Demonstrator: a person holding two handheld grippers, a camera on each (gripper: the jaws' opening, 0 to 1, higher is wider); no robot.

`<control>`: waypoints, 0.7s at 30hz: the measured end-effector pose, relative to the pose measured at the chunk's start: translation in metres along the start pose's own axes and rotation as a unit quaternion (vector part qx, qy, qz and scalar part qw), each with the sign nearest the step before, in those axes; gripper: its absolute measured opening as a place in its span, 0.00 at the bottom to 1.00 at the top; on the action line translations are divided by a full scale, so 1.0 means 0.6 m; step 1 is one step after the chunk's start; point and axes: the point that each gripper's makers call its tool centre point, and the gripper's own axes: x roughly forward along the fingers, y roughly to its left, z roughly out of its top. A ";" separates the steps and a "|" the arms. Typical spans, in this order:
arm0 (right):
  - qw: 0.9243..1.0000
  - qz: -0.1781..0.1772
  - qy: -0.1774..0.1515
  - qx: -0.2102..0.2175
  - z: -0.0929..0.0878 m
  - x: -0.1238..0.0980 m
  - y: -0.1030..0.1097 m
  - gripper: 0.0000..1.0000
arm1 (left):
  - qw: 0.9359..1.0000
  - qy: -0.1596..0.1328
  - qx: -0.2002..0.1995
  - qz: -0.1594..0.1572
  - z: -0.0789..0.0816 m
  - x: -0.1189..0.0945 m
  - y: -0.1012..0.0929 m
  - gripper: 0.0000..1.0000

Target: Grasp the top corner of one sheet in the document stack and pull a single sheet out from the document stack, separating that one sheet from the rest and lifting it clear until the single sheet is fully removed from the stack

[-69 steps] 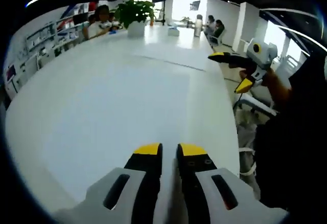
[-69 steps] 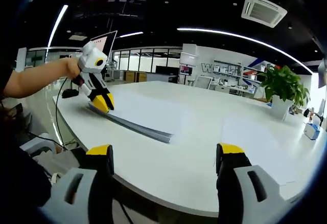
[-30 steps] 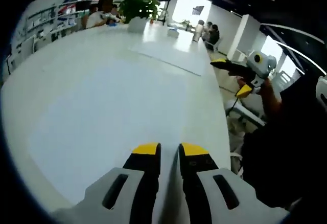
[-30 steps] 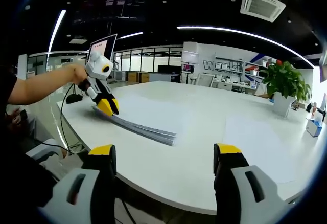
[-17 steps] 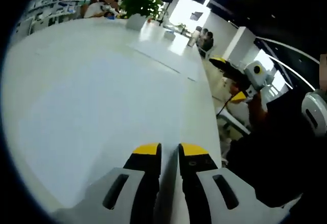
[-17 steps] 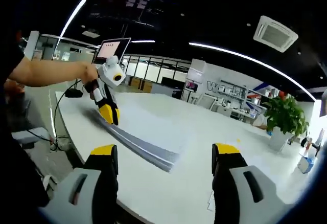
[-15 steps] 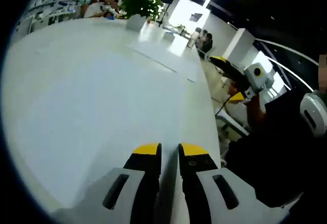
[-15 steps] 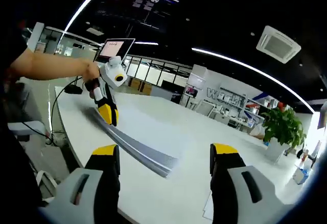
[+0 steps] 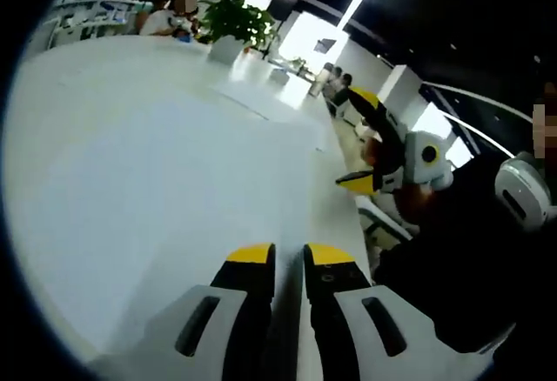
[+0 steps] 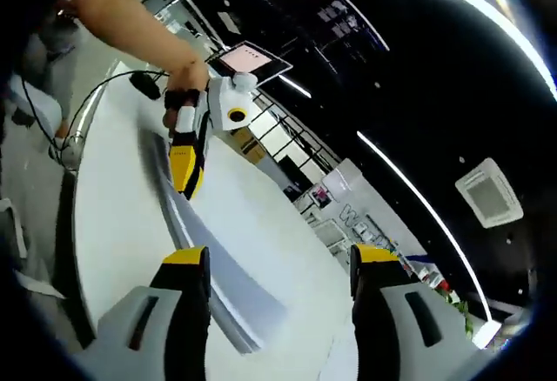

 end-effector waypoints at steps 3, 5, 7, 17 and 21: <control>0.998 0.014 0.005 -0.066 0.001 0.024 0.011 0.64 | 1.000 -0.002 -0.005 -0.006 0.000 0.001 -0.001 0.15; 0.995 0.017 0.003 -0.103 0.006 0.037 0.016 0.64 | 1.000 -0.002 -0.003 -0.007 0.000 0.002 -0.002 0.15; 0.991 0.032 -0.001 -0.131 0.010 0.047 0.030 0.65 | 1.000 -0.003 0.001 -0.004 -0.002 0.005 -0.009 0.15; 0.975 0.046 0.016 -0.217 -0.008 0.075 0.054 0.58 | 1.000 -0.008 0.026 0.011 -0.010 0.015 -0.029 0.15; 0.968 0.061 0.026 -0.241 -0.019 0.080 0.076 0.37 | 0.999 -0.012 0.040 0.023 -0.014 0.019 -0.042 0.15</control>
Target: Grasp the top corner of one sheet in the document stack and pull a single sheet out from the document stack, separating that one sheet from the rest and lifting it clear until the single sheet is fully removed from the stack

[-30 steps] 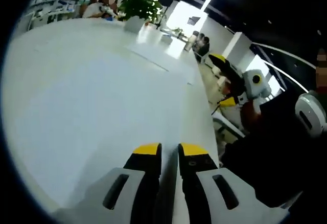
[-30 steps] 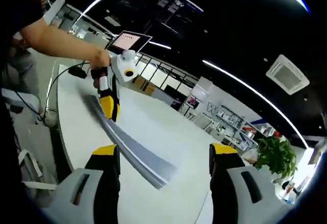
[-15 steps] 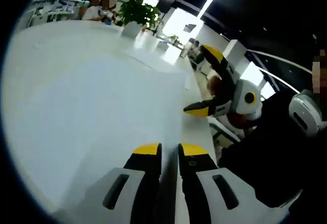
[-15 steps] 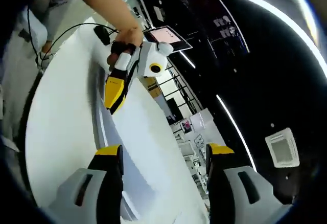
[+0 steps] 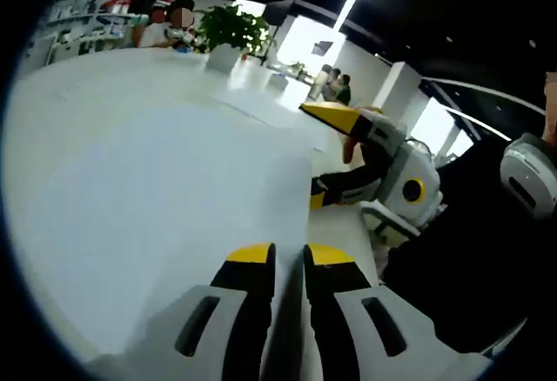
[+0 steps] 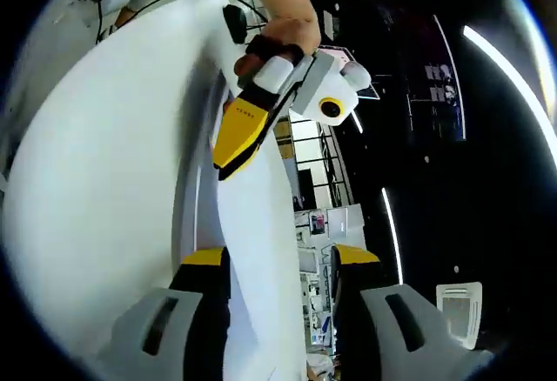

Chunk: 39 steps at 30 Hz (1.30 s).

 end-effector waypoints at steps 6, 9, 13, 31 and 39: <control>0.999 0.045 0.019 -0.021 -0.001 0.000 0.047 0.02 | 0.999 -0.007 0.052 0.015 -0.007 0.003 -0.018 0.17; 0.998 0.060 0.030 -0.021 -0.002 0.004 0.046 0.02 | 0.999 -0.010 0.048 0.021 -0.007 0.004 -0.022 0.16; 0.994 0.074 0.044 -0.062 -0.002 0.006 0.053 0.01 | 0.997 -0.014 0.076 0.029 -0.006 0.002 -0.017 0.17; 0.996 0.079 0.006 0.039 -0.006 0.005 0.043 0.01 | 0.928 -0.232 0.166 0.241 0.074 -0.065 -0.055 0.36; 0.993 0.077 0.000 0.092 -0.008 0.004 0.042 0.01 | 0.885 -0.318 0.091 0.326 0.013 -0.146 -0.065 0.31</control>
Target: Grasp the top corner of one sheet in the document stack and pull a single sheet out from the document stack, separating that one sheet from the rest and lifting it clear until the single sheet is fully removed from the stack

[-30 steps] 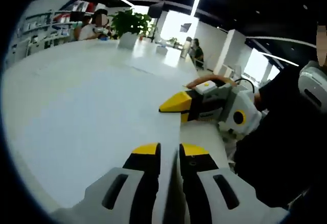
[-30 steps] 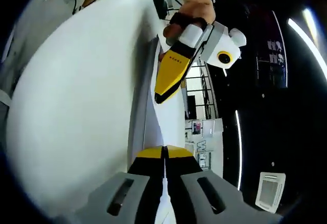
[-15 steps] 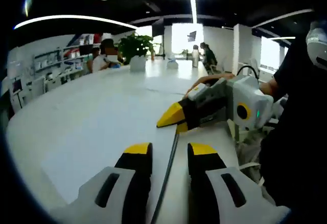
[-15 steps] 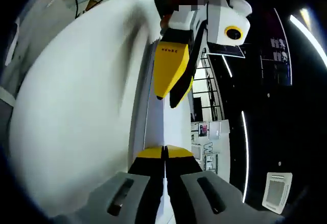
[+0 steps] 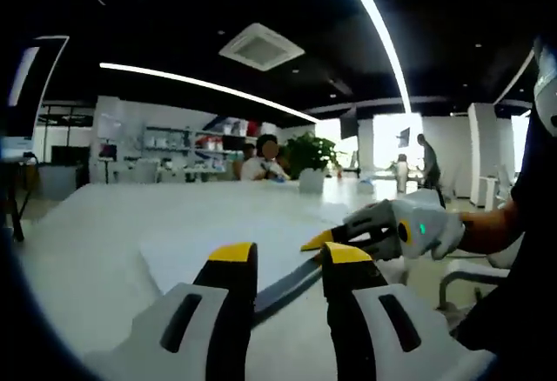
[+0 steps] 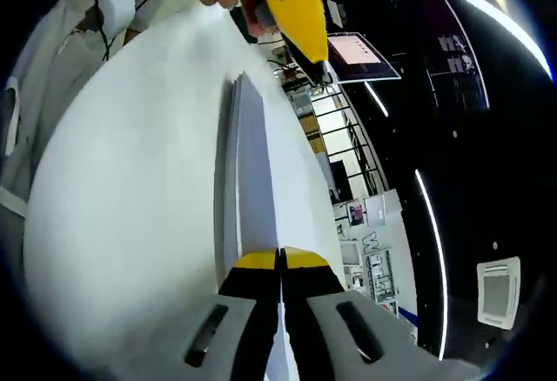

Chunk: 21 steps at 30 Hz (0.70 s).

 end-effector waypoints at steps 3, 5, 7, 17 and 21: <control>1.000 -0.002 -0.003 0.012 0.000 0.000 0.000 0.01 | 0.999 -0.026 0.010 0.037 0.011 -0.024 0.016 0.30; 1.000 0.000 -0.005 0.017 0.001 0.000 0.001 0.01 | 0.997 -0.036 0.051 0.041 0.031 -0.016 0.020 0.29; 1.000 0.001 -0.005 0.023 0.000 0.000 0.000 0.01 | 0.997 -0.021 0.055 0.050 0.030 -0.012 0.023 0.33; 0.999 0.006 -0.006 0.045 -0.001 0.002 -0.001 0.01 | 0.996 0.027 0.022 0.078 -0.031 -0.003 0.025 0.40; 0.997 0.031 0.003 0.075 -0.005 0.004 0.002 0.02 | 0.996 0.029 0.036 0.073 -0.022 -0.003 0.014 0.39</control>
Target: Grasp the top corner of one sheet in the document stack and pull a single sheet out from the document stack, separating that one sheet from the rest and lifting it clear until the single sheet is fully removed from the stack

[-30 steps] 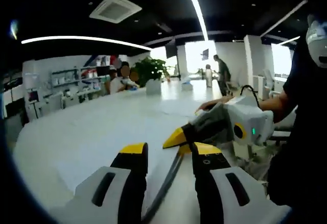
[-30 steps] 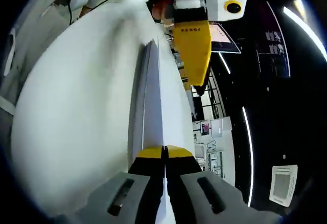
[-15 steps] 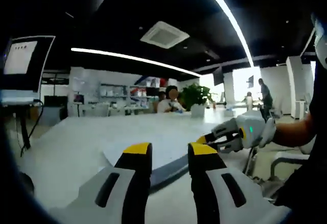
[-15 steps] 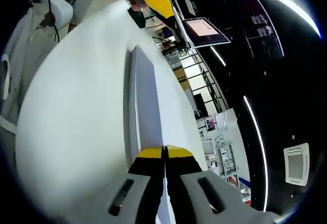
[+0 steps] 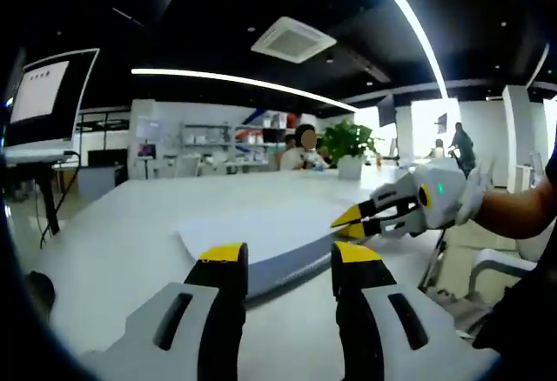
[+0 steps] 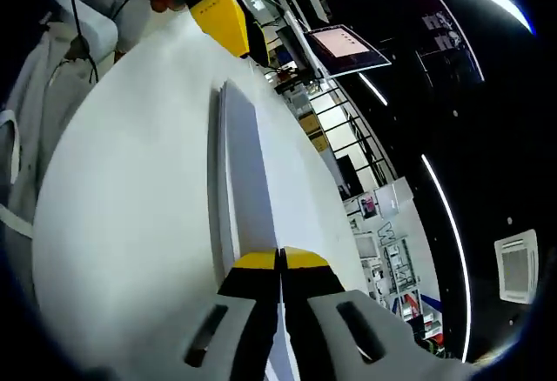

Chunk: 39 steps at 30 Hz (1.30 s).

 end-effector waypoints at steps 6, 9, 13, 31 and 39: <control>0.999 0.024 0.020 0.033 -0.002 0.003 -0.004 0.02 | 0.998 0.021 0.052 -0.020 0.004 -0.001 -0.027 0.39; 0.998 0.022 0.024 0.045 -0.005 0.003 -0.006 0.02 | 0.999 0.010 0.030 -0.026 0.006 -0.001 -0.036 0.39; 0.994 0.006 0.021 0.107 -0.011 -0.003 -0.024 0.01 | 0.999 0.019 0.026 -0.029 -0.004 0.004 -0.042 0.39; 0.964 -0.058 -0.093 0.240 0.067 -0.114 -0.159 0.01 | 0.999 -0.020 -0.027 -0.034 0.009 0.004 -0.041 0.38; 0.879 -0.007 -0.155 0.451 0.062 -0.137 -0.190 0.01 | 0.998 -0.051 -0.024 0.007 0.034 -0.005 -0.014 0.36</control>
